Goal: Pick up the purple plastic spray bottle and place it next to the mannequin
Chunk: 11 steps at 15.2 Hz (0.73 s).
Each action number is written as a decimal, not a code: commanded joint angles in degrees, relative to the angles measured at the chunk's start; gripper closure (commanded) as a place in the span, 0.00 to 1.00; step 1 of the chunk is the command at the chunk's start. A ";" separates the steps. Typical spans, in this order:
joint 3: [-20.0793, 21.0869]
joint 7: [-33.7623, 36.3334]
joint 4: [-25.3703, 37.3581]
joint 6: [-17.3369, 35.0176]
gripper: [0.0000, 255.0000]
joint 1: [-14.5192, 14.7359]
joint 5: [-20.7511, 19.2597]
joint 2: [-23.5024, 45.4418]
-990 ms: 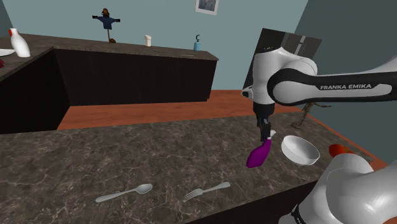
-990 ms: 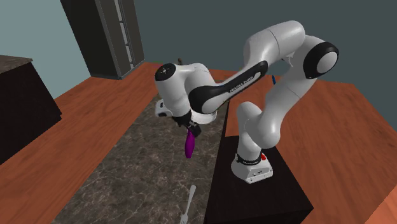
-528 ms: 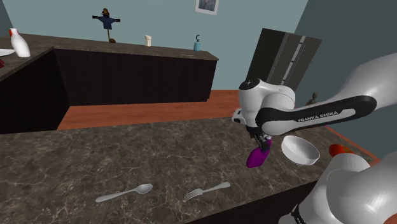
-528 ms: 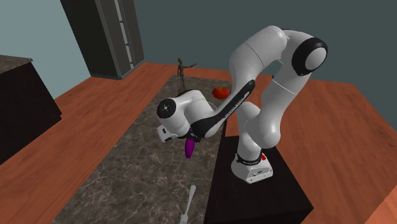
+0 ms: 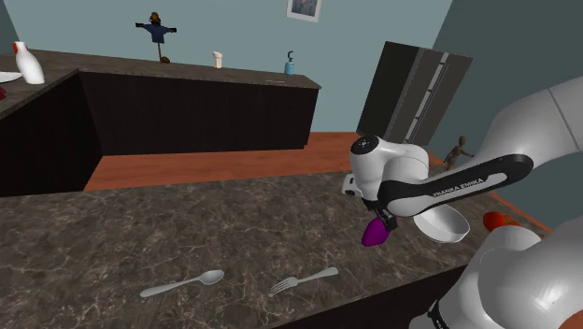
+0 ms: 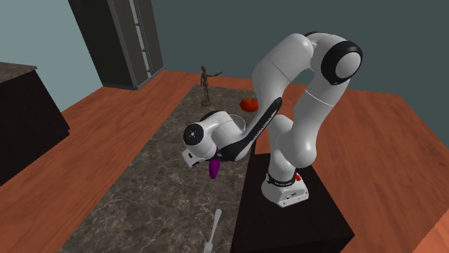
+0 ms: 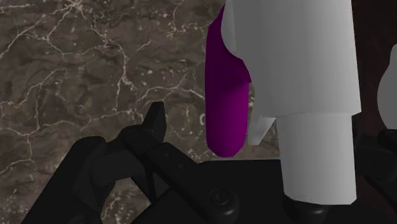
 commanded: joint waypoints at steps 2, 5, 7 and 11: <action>-0.63 0.64 -1.16 2.31 0.00 -0.82 -1.52 1.07; -0.63 0.64 -1.16 2.31 0.00 -0.82 -1.52 1.07; -0.63 0.64 -1.16 2.31 0.00 -0.82 -1.53 1.07; -0.63 0.64 -1.16 2.30 1.00 -0.81 -1.52 1.06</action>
